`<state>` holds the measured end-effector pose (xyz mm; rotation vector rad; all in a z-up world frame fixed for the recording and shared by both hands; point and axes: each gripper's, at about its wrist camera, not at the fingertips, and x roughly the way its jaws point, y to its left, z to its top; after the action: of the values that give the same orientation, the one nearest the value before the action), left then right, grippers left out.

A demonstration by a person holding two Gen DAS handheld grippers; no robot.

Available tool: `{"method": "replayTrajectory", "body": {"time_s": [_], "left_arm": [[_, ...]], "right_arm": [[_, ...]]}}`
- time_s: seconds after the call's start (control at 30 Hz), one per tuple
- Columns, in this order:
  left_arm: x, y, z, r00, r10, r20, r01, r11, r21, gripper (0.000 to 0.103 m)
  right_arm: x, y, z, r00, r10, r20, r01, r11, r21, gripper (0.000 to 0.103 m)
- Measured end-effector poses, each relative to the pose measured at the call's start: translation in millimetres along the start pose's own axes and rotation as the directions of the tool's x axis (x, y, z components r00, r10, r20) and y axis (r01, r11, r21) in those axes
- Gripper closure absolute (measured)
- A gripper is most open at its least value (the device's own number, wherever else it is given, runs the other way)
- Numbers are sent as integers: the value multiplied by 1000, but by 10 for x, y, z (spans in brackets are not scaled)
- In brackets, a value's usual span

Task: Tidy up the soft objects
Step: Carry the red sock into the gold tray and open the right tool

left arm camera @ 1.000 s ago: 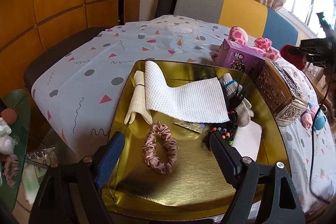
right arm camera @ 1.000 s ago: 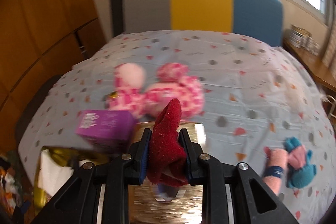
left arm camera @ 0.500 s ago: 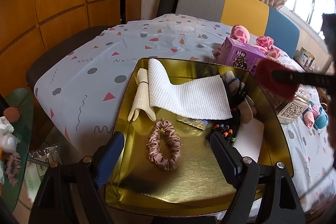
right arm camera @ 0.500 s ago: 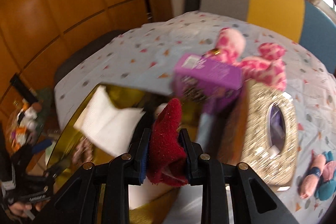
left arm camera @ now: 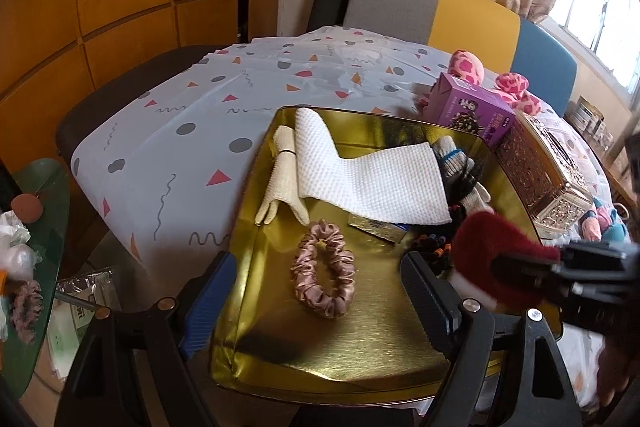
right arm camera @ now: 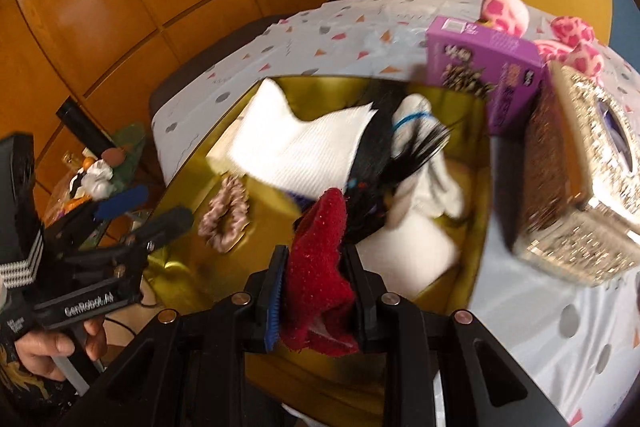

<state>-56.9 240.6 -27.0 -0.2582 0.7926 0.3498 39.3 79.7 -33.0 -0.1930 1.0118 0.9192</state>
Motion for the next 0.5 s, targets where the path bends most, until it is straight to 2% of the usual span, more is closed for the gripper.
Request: {"method": "replayTrajectory", "body": {"time_s": [0.3,0.5], "left_arm": [[-52,211,23,999,38,17,-38,998,-48,19],[-65,313,26,998,62,21,-61,996,-65,19]], "right_arm": [[281,346,3,997,66,-27,-67,998,-17,77],[635,479,36,996,35,-80,-38,999,-27,75]]}}
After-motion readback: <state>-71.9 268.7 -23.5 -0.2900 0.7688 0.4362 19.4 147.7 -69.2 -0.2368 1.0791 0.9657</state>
